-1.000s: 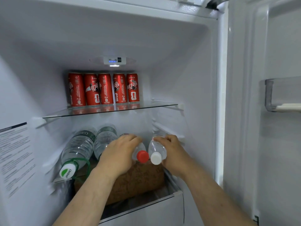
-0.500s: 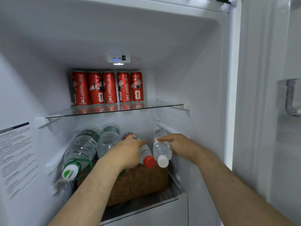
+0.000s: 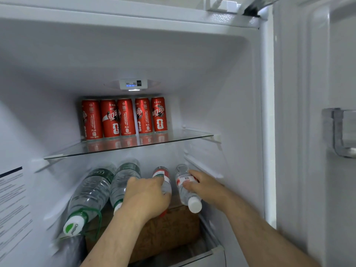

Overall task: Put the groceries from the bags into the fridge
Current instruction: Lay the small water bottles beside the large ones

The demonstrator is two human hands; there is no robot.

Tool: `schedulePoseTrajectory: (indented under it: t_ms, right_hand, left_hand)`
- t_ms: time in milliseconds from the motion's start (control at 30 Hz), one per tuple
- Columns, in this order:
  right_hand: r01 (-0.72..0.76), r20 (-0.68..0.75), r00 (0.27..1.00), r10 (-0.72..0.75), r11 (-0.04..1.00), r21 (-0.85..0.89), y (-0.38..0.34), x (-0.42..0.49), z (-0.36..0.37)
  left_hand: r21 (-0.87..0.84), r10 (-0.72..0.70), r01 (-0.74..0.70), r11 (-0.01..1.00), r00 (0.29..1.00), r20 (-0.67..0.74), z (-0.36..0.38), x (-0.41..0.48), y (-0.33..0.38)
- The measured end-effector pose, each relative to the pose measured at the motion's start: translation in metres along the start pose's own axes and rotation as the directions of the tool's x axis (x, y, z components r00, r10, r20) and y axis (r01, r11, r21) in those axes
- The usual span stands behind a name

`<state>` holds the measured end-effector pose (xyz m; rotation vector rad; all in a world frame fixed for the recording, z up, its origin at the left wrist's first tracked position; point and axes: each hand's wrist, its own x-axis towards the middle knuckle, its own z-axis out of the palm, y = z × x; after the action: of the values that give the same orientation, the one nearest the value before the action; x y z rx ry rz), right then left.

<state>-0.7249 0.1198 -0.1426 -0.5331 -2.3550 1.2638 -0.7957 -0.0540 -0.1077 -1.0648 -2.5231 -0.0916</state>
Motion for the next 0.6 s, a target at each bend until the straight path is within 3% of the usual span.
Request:
schedulePoseTrajectory:
  t_ms: [100,267,400,600]
  right_hand:
    - [0.007,0.006,1.000,-0.007,1.000,0.006,0.002,0.003,0.001]
    - [0.040,0.038,0.998,-0.043,0.997,0.068,-0.001,0.008,0.005]
    - [0.057,0.063,0.996,-0.061,0.997,0.056,-0.004,0.012,0.013]
    - [0.087,0.072,0.994,-0.084,0.996,-0.037,-0.010,0.031,0.023]
  left_hand:
    - [0.000,-0.047,0.047,0.999,0.997,0.064,-0.005,0.007,-0.003]
    - [-0.056,0.004,0.008,0.998,0.979,0.203,-0.008,0.026,-0.033]
    - [-0.058,0.066,-0.055,0.997,0.974,0.217,-0.006,0.031,-0.050]
    - [-0.113,0.037,-0.013,0.994,0.977,0.210,-0.009,0.034,-0.055]
